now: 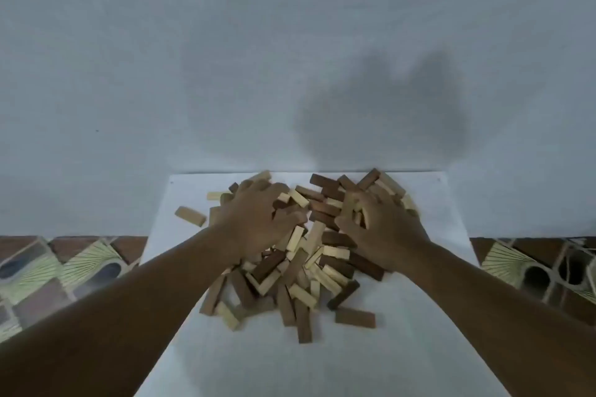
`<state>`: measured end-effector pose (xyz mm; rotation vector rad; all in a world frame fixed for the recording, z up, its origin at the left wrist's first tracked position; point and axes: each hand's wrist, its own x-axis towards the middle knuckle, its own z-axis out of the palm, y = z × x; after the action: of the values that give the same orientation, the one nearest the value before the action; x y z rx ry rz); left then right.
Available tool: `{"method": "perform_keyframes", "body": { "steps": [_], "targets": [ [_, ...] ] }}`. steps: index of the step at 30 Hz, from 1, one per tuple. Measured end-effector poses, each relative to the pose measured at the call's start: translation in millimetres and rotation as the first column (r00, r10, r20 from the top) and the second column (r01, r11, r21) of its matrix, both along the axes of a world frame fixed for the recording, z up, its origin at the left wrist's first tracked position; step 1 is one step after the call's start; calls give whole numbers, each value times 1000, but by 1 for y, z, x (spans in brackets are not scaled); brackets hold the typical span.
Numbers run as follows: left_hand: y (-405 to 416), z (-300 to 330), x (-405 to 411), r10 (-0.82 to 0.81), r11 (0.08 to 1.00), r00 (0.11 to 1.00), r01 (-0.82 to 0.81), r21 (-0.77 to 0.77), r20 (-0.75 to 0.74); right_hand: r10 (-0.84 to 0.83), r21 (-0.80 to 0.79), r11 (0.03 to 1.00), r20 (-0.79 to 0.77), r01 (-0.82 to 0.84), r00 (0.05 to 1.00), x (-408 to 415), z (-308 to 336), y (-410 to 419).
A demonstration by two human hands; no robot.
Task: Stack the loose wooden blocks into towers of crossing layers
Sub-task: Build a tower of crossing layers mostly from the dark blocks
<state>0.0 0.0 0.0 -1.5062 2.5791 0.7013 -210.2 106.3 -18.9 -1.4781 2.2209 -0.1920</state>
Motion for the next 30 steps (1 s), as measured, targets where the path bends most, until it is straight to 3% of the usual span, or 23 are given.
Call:
{"method": "perform_keyframes", "body": {
  "steps": [5,11,14,18,21,23,25,26,28,30],
  "targets": [
    [-36,-90,-18,42,977,999,-47,-210,-27,57,-167,983,-147,-82,987,-7,-76,-48],
    [-53,-135,-8,116,972,993,-107,-208,33,104,-101,986,-232,-130,967,-4,-127,-70],
    [-44,-140,-2,99,962,995,-99,-253,-15,105,-130,981,-282,-146,954,4,-133,-69],
    [-27,-142,7,73,952,991,-103,-289,-112,119,-176,970,-262,-169,958,21,-133,-57],
    [-19,-132,21,57,974,960,-114,-197,-275,141,-171,969,-215,-179,966,35,-128,-47],
    [-12,-122,36,103,970,898,-185,-157,-427,169,-205,961,-90,-184,982,37,-117,-36],
    [-8,-118,58,134,928,840,-293,-230,-526,124,-354,932,88,-85,988,28,-96,-24],
    [-7,-117,68,157,896,841,-342,-283,-518,74,-450,893,133,-6,988,17,-88,-21],
    [-7,-124,86,236,869,899,-365,-333,-369,-37,-531,844,77,72,996,-15,-83,-21],
    [-2,-138,92,311,901,935,-348,-261,-173,-97,-393,918,-89,54,991,-49,-94,-25]
  ]
}}
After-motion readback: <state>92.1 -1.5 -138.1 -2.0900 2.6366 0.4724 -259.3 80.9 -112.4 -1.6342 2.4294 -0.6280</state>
